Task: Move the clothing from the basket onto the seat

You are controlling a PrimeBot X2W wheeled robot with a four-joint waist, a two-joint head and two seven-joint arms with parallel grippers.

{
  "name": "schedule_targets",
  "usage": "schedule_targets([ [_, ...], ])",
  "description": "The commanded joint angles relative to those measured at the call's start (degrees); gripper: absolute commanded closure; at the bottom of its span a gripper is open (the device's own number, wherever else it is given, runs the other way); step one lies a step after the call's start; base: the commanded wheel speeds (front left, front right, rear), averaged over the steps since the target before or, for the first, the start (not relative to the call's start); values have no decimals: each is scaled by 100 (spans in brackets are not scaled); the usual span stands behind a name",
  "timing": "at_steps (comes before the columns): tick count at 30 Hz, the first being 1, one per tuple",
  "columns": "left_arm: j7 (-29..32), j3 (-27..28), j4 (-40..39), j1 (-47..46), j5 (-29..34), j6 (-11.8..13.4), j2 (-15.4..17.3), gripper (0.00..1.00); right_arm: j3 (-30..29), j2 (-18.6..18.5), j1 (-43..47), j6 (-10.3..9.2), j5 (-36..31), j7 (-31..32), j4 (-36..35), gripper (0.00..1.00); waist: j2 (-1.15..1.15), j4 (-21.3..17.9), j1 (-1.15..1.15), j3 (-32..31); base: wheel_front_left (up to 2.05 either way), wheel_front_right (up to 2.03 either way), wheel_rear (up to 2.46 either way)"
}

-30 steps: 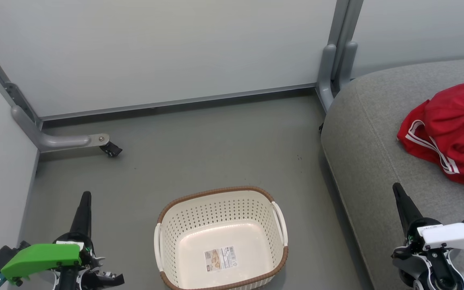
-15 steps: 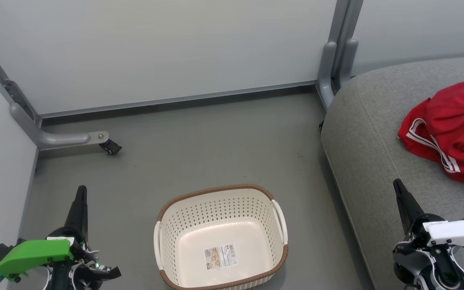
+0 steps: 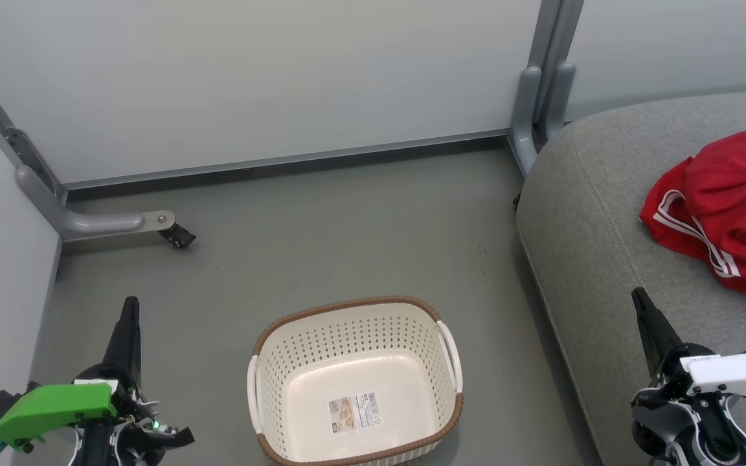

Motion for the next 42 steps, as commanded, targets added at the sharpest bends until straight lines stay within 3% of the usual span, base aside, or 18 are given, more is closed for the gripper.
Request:
schedule_targets([
  [1, 17, 28, 6, -64, 18, -31, 3, 100, -21, -1, -56, -2, 0, 12, 13, 100, 0, 0, 0, 0, 0, 0, 0],
  [42, 90, 108, 11, -75, 96, -31, -63, 100, -69, 30, -62, -2, -52, 46, 16, 100, 0, 0, 0, -1, 0, 0, 0],
])
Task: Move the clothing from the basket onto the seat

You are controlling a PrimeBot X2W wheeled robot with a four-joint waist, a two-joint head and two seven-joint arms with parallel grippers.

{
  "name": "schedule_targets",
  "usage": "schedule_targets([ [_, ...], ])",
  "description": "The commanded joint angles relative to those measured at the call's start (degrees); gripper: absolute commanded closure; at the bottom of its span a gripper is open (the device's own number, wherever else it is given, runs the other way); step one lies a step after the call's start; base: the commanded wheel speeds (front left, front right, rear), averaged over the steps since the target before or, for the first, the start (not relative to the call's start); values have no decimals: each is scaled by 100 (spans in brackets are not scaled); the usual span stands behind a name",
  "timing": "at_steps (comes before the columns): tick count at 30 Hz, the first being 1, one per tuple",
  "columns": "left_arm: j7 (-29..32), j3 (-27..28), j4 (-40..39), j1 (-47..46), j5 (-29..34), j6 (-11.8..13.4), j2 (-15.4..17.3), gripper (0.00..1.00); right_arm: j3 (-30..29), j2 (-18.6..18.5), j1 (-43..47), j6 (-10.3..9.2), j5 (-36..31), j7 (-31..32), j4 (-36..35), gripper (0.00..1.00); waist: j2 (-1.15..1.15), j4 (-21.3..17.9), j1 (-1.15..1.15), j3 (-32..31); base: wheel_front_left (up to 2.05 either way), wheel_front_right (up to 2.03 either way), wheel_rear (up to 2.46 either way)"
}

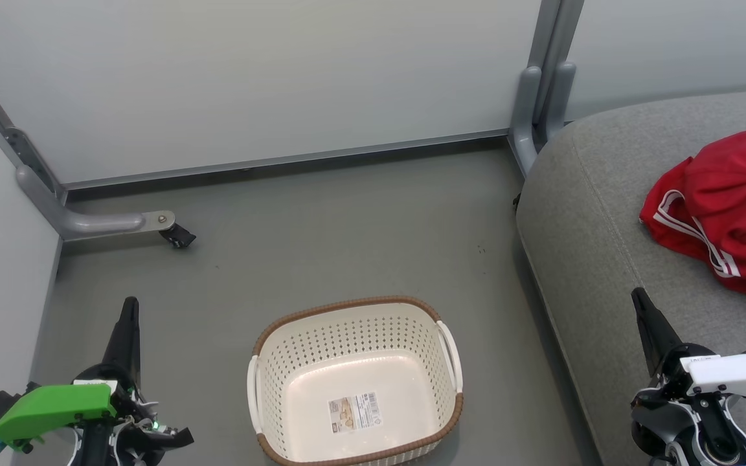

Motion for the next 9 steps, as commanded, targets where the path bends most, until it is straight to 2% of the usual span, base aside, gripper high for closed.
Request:
schedule_targets([
  [1, 13, 17, 4, -74, 28, -31, -8, 100, -18, -10, -59, -2, -24, 1, 12, 100, 0, 0, 0, 0, 0, 0, 0],
  [9, 31, 31, 4, -76, 43, -31, -19, 100, -26, -3, -60, -2, -32, 9, 13, 100, 0, 0, 0, 0, 0, 0, 0],
])
